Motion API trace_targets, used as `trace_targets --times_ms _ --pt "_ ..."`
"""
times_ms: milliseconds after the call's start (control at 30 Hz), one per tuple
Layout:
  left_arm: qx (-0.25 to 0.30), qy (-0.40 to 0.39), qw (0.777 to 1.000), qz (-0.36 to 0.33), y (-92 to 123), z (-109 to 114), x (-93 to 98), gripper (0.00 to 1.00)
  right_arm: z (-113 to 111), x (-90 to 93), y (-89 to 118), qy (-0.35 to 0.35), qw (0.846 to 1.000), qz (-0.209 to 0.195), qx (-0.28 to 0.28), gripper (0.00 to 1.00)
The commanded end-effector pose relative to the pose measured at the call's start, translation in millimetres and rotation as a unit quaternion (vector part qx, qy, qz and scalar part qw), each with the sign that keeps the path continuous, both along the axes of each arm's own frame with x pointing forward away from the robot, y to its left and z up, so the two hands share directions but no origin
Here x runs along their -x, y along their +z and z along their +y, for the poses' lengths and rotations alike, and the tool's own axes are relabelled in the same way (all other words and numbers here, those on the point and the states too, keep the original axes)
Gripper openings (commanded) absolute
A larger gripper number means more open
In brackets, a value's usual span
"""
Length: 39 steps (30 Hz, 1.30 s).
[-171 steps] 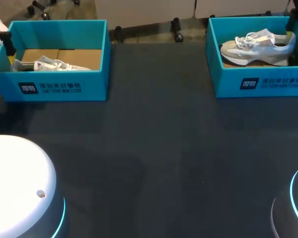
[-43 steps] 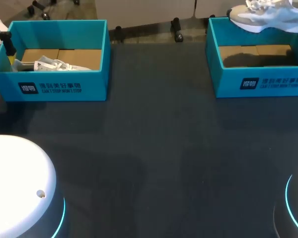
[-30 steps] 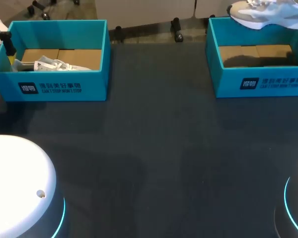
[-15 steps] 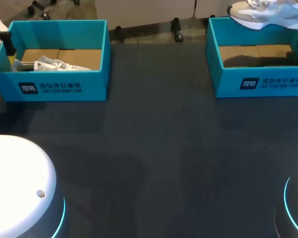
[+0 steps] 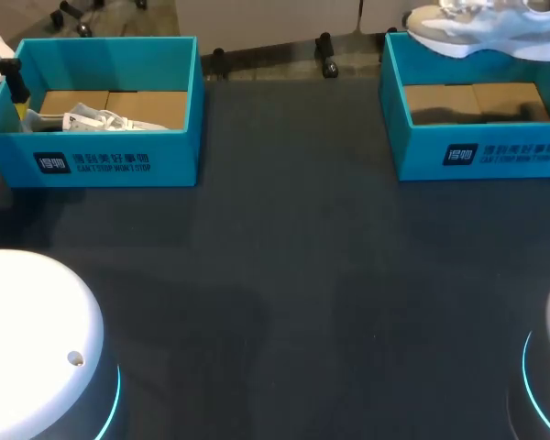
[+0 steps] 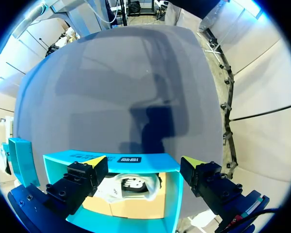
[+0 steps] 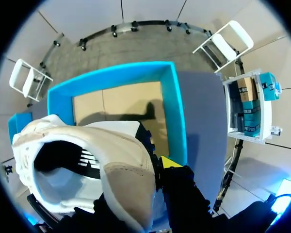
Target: Take the shoe out of the shoebox, open the shoe tongue, remove and reinsert the insole, then place the shoe into the shoebox
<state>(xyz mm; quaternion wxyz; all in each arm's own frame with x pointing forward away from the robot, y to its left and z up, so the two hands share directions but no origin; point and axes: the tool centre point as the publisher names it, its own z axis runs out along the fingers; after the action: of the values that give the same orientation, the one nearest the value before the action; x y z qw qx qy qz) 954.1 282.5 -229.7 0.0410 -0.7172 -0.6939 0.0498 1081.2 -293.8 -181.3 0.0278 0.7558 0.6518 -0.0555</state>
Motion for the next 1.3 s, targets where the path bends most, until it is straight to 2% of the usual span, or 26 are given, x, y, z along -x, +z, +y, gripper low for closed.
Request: trace_targets --times_ms 33,433,867,1300 --pt "0.000 0.000 1.000 -0.001 0.3 0.4 1.4 1.00 21.2 26.9 10.8 -0.001 1.000 -0.019 0.016 0.00" --pt "0.000 0.000 1.000 -0.001 0.3 0.4 1.4 1.00 76.4 62.5 10.2 -0.007 0.999 -0.031 0.022 0.00" --pt "0.000 0.000 1.000 -0.001 0.3 0.4 1.4 1.00 139.9 109.1 -5.2 0.018 0.999 -0.030 0.027 0.00" --pt "0.000 0.000 1.000 -0.001 0.3 0.4 1.4 1.00 188.6 157.7 -14.4 0.031 0.996 -0.066 0.054 0.00"
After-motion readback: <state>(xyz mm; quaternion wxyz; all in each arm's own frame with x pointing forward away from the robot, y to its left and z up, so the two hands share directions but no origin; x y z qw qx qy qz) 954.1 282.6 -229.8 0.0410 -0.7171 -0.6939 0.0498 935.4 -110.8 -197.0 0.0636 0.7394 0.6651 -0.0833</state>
